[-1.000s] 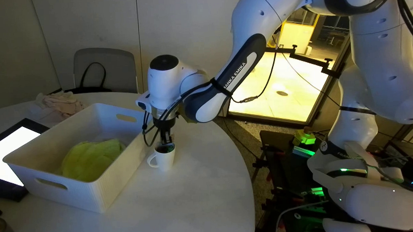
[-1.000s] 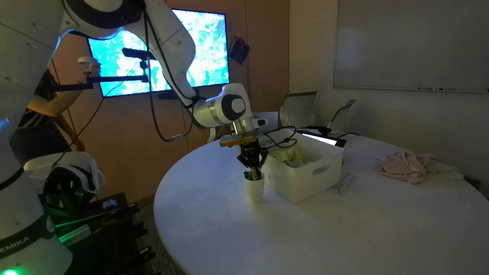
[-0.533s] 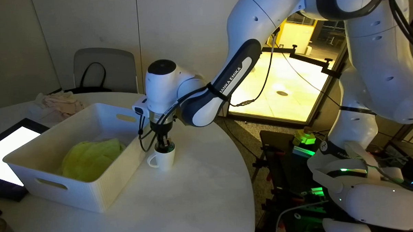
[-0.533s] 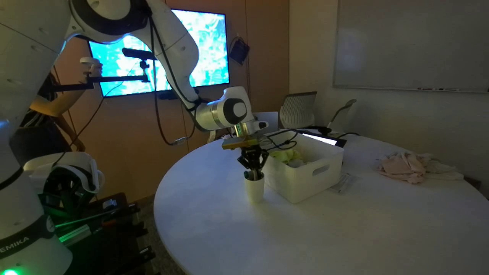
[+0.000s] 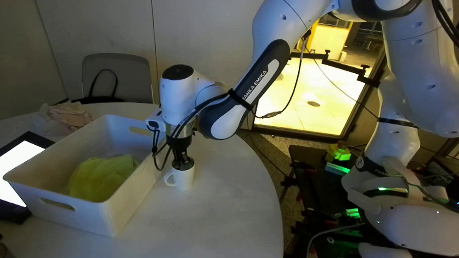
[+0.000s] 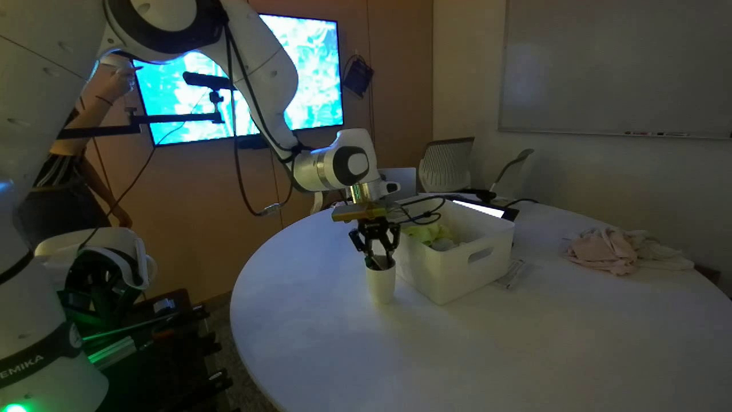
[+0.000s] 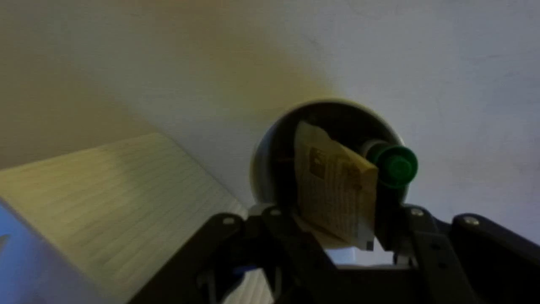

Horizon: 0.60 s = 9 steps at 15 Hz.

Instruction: Put each towel in the white box, and each item from the towel in the white mug

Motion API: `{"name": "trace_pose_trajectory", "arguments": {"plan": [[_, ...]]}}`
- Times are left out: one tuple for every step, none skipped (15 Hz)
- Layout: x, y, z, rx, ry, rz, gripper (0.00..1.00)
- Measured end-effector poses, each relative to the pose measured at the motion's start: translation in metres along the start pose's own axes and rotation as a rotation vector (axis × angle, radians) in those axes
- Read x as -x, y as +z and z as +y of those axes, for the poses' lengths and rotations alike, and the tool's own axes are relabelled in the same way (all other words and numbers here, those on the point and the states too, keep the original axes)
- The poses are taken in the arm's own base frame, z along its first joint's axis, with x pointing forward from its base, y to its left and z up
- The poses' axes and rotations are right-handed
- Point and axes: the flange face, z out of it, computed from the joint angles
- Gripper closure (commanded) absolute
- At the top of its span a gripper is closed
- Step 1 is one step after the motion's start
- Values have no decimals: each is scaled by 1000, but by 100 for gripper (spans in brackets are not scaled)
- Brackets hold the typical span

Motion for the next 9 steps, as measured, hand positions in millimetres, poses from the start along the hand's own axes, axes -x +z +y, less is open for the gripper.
{"name": "trace_pose_trajectory", "arguments": {"plan": [[1,-4,-1,-14,-5,-7,9],[4,-10,-2,-26,-6,-11,3],[8,-19,-3,-29,-5,-11,2],[11,-31,-4,-27,-5,-9,0],[16,-45,-5,-19,-4,1,0],[21,-61,-6,-9,-1,13,0],[27,-79,-7,3,4,27,0],[34,-98,-9,15,12,42,0],[43,-116,-11,24,28,47,0]]}}
